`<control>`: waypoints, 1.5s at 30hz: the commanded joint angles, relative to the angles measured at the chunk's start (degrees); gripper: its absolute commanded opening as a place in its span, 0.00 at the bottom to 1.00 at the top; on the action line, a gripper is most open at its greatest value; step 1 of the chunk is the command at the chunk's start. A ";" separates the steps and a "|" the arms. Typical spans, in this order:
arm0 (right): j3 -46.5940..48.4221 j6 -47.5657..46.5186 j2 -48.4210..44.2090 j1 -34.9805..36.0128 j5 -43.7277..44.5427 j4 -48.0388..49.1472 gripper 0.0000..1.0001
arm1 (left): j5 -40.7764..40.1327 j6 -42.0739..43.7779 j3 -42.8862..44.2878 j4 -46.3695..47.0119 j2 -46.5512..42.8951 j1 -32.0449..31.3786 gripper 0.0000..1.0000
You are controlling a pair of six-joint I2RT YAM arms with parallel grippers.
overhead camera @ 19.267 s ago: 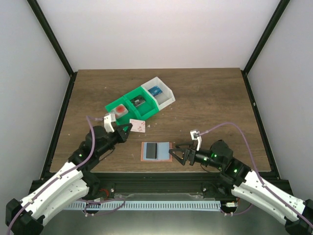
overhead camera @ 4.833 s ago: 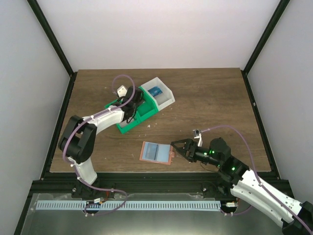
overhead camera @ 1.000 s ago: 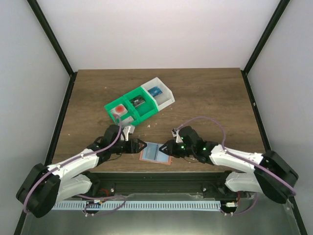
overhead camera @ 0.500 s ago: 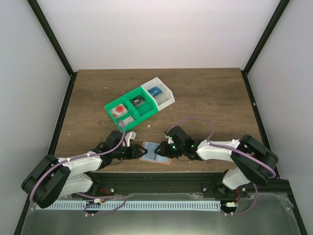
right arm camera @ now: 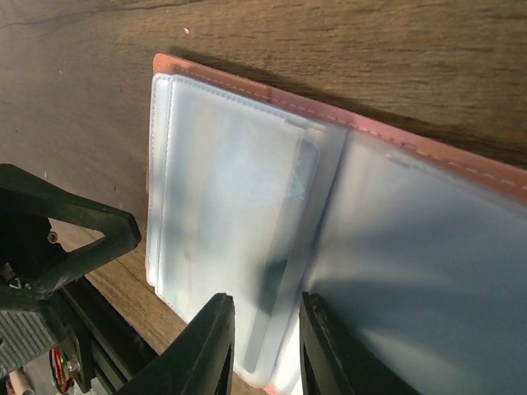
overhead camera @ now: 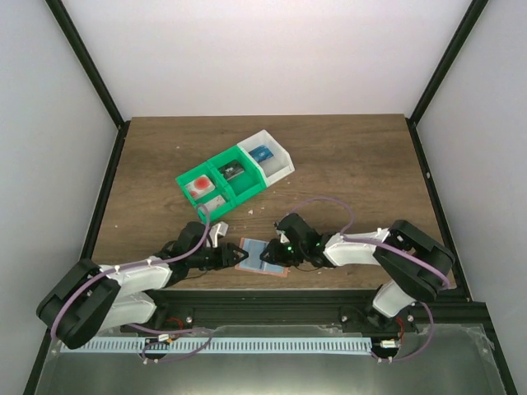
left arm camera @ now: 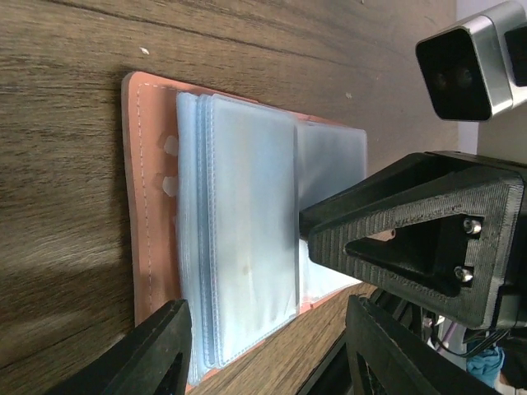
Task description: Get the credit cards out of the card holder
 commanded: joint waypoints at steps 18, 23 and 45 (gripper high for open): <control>0.12 -4.71 3.28 0.70 5.98 -2.52 0.00 | 2.97 -6.03 1.97 5.11 -0.20 -0.20 0.66; -0.63 -4.93 3.25 0.70 5.99 -1.89 0.01 | 3.67 -5.24 3.08 6.43 2.99 -0.22 0.68; -2.27 -5.17 1.95 0.73 5.92 -0.04 0.01 | 4.97 -6.22 2.85 10.65 8.28 -0.32 0.69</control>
